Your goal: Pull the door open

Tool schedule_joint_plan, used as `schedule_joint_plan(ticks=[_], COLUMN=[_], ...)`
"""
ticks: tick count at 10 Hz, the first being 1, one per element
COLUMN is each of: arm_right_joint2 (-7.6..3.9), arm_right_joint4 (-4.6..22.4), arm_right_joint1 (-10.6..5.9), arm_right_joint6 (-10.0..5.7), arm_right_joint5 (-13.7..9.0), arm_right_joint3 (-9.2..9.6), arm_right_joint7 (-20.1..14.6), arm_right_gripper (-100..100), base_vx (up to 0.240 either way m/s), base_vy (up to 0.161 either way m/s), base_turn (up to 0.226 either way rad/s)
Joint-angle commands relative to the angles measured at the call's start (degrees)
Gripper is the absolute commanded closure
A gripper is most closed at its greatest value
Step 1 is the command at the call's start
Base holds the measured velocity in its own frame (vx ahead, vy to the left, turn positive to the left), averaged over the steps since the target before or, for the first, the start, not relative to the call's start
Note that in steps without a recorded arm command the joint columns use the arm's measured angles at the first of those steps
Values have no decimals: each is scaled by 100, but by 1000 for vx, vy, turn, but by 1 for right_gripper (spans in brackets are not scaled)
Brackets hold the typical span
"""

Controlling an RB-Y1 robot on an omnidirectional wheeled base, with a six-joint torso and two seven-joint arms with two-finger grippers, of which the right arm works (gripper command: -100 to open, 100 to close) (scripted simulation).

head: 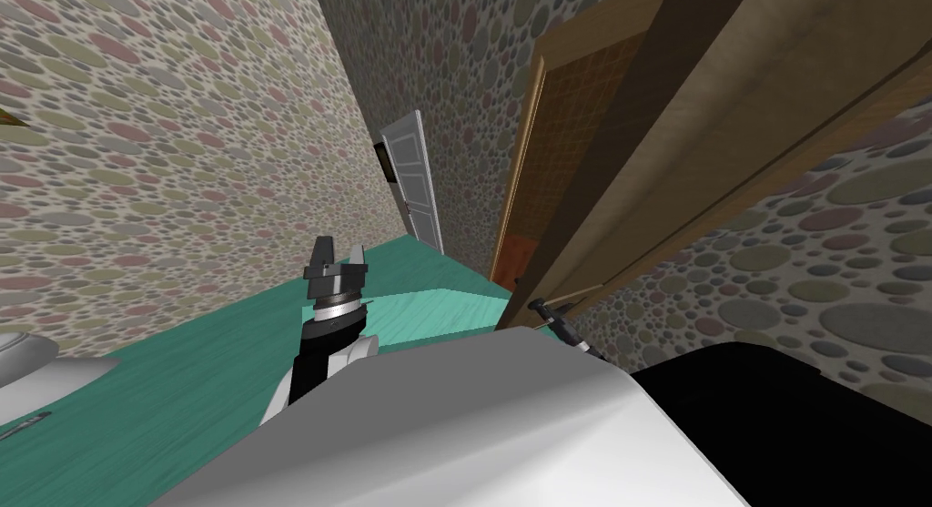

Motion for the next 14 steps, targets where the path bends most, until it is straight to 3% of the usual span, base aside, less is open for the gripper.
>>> schedule_joint_plan(ticks=[1, 4, 6, 7, 11, 14], arm_right_joint2=[110, 110, 120, 120, 130, 130], arm_right_joint4=[49, -9, 178, 167, 427, 427], arm_right_joint1=[137, 137, 182, 182, 278, 278], arm_right_joint6=[-253, -253, -465, -465, -871, -871], arm_right_joint5=[107, 107, 132, 132, 180, 180], arm_right_joint3=[145, 145, 172, 172, 220, 220], arm_right_joint7=[22, 22, 32, 32, 50, 50], arm_right_gripper=[100, 100, 100, 100, 100, 100], base_vx=[5, -6, -3, 9, -7, -6], base_vy=[-22, -4, -8, -24, -26, -17], base_turn=[50, 3, 21, 13, 21, 0])
